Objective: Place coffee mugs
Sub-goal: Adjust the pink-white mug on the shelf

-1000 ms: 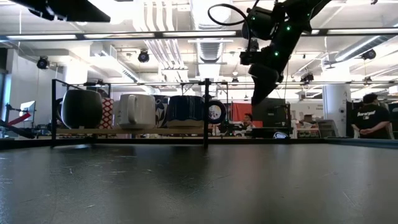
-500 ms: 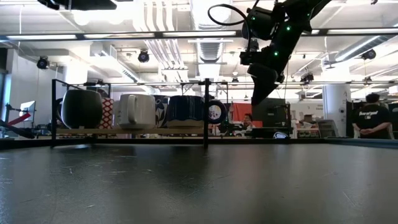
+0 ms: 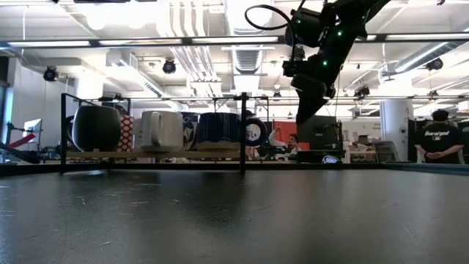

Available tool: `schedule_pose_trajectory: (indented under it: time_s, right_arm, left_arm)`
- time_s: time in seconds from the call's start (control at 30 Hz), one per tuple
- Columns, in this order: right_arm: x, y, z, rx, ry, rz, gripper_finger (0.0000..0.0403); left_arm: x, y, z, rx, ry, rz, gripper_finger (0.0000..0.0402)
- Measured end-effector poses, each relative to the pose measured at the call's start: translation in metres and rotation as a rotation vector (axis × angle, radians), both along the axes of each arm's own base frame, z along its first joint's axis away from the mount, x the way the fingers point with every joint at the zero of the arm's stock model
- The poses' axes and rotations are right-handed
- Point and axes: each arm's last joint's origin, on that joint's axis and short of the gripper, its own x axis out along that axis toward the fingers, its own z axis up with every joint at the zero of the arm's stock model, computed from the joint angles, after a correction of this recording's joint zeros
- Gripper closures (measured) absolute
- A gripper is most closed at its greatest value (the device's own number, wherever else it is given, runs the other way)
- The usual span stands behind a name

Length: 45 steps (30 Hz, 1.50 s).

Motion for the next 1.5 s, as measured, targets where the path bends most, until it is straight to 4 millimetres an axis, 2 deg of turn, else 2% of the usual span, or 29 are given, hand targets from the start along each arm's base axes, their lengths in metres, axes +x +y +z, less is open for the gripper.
schedule_pose_trajectory:
  time_s: [0.23, 0.43, 0.6, 0.8, 0.93, 1.07, 1.2, 1.5]
  right_arm:
    - [0.002, -0.001, 0.001, -0.009, -0.026, 0.000, 0.0284]
    - [0.002, -0.001, 0.001, -0.007, -0.026, -0.003, 0.0284]
    - [0.002, -0.001, 0.001, -0.007, -0.026, -0.003, 0.0284]
    - [0.002, -0.001, 0.001, -0.011, -0.022, 0.004, 0.0284]
    - [0.002, -0.001, 0.001, -0.014, -0.020, 0.010, 0.0284]
    - [0.002, -0.001, 0.001, -0.014, -0.019, 0.011, 0.0284]
    - [0.002, -0.001, 0.001, -0.020, -0.014, 0.022, 0.0284]
    - [0.002, -0.001, 0.001, -0.019, -0.011, 0.022, 0.0284]
  left_arm:
    - [0.013, 0.022, -0.001, 0.106, -0.003, -0.162, 0.0335]
    - [0.021, 0.042, -0.011, -0.064, 0.119, -0.349, 0.0335]
    - [0.024, 0.057, -0.002, -0.104, 0.256, -0.273, 0.0335]
    - [0.023, 0.078, 0.012, -0.282, 0.490, -0.364, 0.0335]
    - [0.023, 0.090, 0.016, -0.312, 0.609, -0.306, 0.0335]
    - [0.026, 0.104, 0.009, -0.336, 0.660, -0.228, 0.0335]
    - [0.029, 0.116, -0.007, -0.349, 0.736, -0.166, 0.0335]
    - [0.037, 0.137, -0.022, -0.389, 0.832, -0.155, 0.0335]
